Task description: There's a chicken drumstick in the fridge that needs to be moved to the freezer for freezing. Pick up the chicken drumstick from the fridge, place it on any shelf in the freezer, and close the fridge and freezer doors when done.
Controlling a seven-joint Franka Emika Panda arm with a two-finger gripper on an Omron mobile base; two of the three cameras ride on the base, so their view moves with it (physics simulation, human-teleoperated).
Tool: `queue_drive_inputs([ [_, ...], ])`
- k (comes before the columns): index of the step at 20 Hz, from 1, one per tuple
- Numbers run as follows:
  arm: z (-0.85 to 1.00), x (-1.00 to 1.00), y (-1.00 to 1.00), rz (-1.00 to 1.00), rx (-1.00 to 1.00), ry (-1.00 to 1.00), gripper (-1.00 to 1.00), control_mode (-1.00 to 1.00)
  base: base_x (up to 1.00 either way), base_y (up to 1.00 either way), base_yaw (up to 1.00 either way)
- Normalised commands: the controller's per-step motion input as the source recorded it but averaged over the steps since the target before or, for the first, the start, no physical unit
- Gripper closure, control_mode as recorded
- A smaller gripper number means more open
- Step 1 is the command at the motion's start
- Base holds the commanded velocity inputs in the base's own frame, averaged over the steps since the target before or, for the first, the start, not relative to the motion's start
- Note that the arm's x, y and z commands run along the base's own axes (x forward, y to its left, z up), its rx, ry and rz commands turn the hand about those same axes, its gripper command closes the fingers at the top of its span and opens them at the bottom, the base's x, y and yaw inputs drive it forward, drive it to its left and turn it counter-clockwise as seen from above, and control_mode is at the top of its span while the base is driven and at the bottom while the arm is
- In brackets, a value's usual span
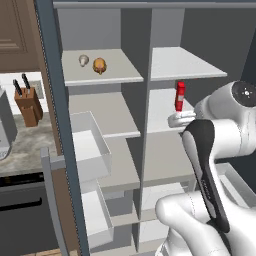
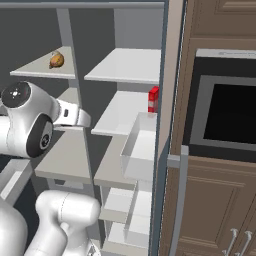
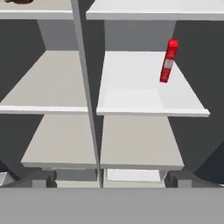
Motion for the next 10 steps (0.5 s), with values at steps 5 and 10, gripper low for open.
queue_drive_inputs([
  [5, 0.0, -0.11, 0.0, 0.02, 0.0, -0.01, -1.0, 1.0, -0.61, 0.0, 0.03],
  [10, 0.0, 0.0, 0.0, 0.0, 0.0, 0.0, -1.0, 1.0, -0.4, 0.18, 0.0],
])
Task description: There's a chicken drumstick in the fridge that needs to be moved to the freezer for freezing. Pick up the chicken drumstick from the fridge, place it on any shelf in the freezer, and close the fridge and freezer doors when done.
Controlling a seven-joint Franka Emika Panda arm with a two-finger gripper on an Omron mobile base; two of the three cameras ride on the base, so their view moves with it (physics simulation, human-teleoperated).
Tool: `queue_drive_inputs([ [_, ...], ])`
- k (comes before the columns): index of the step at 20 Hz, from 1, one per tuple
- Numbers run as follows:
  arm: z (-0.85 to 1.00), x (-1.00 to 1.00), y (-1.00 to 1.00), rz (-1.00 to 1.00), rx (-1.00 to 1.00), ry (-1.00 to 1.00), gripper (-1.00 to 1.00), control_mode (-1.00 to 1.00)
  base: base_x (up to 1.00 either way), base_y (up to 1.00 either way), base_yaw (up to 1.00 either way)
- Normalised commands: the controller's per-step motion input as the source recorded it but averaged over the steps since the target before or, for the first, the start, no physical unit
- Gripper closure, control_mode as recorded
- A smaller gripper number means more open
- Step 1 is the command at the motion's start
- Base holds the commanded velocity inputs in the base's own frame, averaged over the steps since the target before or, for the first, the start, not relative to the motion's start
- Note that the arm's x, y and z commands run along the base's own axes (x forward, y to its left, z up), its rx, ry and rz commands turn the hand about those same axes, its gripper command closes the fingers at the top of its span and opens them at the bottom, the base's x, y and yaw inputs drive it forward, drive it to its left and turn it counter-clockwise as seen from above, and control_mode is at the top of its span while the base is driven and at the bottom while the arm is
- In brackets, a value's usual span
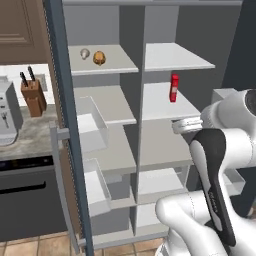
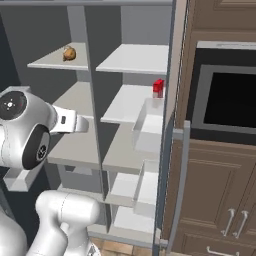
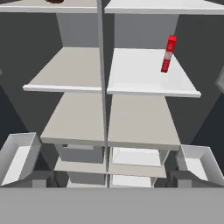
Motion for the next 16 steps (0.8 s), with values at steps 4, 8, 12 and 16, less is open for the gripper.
queue_drive_inputs([
  [4, 0.0, 0.0, 0.0, 0.0, 0.0, 0.0, -1.0, 1.0, -0.16, 0.23, 0.0],
  [8, 0.0, 0.0, 0.0, 0.0, 0.0, 0.0, -1.0, 1.0, -0.03, 0.09, 0.0],
  [12, 0.0, 0.0, 0.0, 0.0, 0.0, 0.0, -1.0, 1.0, -0.05, -0.1, 0.0],
  [16, 0.0, 0.0, 0.0, 0.0, 0.0, 0.0, -1.0, 1.0, -0.55, 0.09, 0.0],
])
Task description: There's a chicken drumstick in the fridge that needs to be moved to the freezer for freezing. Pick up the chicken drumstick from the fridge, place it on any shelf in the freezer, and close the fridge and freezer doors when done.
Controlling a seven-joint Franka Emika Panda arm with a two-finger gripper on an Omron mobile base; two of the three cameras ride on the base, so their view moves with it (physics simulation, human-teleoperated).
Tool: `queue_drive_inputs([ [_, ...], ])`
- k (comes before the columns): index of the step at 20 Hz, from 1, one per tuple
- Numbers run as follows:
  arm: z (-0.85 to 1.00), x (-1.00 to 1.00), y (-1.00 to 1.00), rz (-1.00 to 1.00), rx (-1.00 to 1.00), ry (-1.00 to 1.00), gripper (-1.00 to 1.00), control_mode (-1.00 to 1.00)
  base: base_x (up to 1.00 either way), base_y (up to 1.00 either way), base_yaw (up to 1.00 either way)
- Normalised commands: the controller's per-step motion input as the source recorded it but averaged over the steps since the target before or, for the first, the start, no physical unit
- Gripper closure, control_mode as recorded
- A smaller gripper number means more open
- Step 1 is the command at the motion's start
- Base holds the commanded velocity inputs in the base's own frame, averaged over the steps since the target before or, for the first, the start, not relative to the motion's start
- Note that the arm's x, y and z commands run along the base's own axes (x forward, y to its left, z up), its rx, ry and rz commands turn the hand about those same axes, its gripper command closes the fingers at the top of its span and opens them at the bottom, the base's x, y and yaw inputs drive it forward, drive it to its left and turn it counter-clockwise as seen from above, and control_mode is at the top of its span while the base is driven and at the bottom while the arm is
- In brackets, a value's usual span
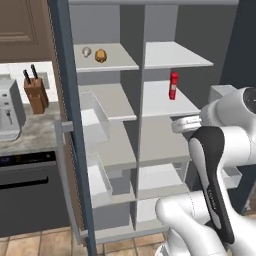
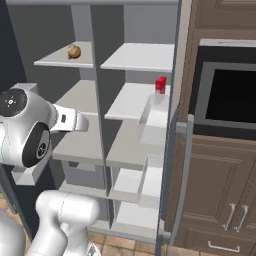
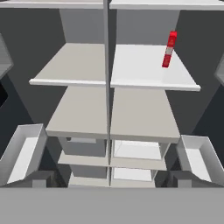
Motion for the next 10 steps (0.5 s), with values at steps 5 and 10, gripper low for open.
queue_drive_inputs([
  [5, 0.0, 0.0, 0.0, 0.0, 0.0, 0.0, -1.0, 1.0, -0.35, 0.43, 0.0],
  [10, 0.0, 0.0, 0.0, 0.0, 0.0, 0.0, -1.0, 1.0, -0.17, -0.02, 0.0],
])
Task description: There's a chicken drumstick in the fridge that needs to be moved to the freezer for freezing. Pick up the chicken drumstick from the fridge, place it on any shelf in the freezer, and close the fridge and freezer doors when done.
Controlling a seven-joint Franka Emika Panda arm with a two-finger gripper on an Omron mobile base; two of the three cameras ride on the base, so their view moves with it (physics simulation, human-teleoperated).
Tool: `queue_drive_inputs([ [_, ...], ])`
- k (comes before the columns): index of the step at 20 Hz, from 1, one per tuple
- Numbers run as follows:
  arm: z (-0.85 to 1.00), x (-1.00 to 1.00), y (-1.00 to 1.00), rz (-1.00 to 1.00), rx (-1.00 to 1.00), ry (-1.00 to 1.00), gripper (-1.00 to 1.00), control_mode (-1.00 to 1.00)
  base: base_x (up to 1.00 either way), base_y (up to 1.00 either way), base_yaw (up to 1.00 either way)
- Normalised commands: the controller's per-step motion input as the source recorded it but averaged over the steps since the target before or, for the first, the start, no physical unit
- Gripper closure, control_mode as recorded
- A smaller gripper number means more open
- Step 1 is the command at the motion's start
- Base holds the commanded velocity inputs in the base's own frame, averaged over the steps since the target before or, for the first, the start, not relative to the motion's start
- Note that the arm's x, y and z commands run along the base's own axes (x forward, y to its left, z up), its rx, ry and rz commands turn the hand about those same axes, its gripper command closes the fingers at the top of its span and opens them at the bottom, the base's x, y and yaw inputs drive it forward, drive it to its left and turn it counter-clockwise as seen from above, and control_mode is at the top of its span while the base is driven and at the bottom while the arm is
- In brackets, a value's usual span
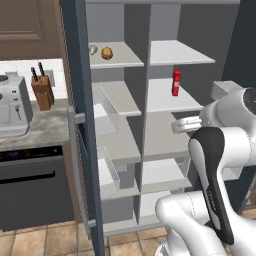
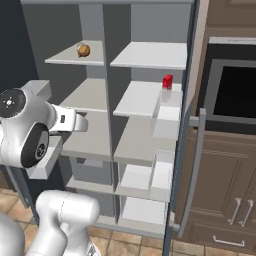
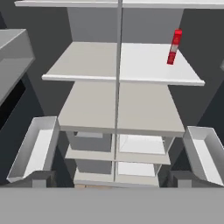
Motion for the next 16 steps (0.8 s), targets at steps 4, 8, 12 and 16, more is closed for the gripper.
queue_drive_inputs([
  [4, 0.0, 0.0, 0.0, 0.0, 0.0, 0.0, -1.0, 1.0, -0.55, -0.14, 0.0],
  [8, 0.0, 0.0, 0.0, 0.0, 0.0, 0.0, -1.0, 1.0, -0.51, -0.03, 0.0],
  [12, 0.0, 0.0, 0.0, 0.0, 0.0, 0.0, -1.0, 1.0, -0.03, -0.09, 0.0],
  [16, 0.0, 0.0, -0.03, 0.0, 0.0, 0.0, -1.0, -1.0, 0.0, -0.12, -0.01],
])
